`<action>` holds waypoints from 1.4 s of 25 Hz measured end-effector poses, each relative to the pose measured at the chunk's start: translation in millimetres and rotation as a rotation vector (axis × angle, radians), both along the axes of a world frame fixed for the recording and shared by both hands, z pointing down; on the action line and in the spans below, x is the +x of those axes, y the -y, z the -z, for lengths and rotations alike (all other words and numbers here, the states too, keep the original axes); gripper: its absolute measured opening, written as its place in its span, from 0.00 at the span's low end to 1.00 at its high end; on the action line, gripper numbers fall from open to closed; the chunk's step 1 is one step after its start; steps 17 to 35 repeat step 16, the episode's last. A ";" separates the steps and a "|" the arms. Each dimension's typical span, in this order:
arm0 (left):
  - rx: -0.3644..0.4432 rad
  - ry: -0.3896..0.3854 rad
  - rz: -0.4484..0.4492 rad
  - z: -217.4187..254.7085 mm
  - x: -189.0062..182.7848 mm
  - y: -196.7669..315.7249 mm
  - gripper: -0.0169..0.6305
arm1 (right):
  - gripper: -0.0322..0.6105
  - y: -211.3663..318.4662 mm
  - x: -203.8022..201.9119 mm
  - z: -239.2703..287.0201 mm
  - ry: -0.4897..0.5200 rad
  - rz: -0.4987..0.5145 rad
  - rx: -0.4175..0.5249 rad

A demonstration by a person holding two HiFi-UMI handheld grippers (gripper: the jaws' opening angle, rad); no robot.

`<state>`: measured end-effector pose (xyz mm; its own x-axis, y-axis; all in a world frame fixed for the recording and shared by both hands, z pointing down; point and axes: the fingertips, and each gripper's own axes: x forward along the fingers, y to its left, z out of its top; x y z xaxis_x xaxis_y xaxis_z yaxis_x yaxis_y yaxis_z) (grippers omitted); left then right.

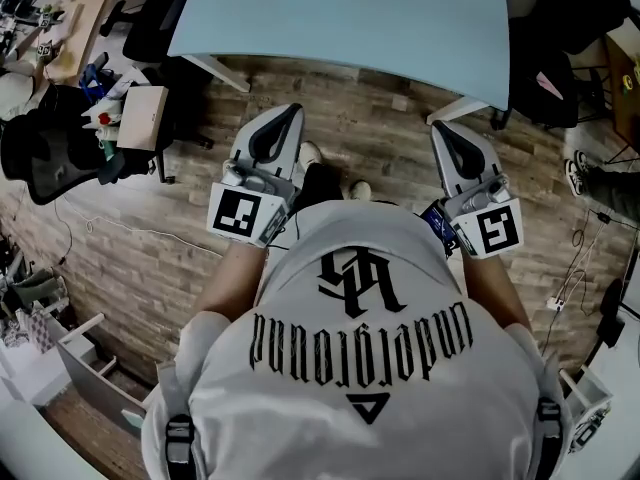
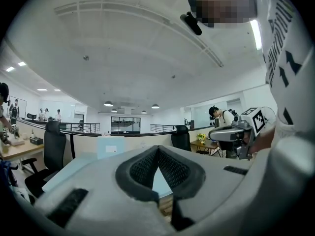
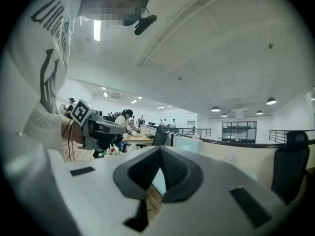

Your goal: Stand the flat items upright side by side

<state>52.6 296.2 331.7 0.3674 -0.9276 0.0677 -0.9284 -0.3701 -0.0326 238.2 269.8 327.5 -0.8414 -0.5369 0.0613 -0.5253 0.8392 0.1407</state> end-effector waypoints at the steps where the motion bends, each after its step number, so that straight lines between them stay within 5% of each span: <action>1: 0.001 -0.006 0.010 0.5 -1.6 -0.9 0.03 | 0.06 -1.2 -0.1 -0.9 -0.002 0.004 0.003; 35: 0.013 -0.037 0.026 0.5 -4.6 -12.7 0.03 | 0.06 -9.4 -1.6 -4.8 0.015 0.008 -0.011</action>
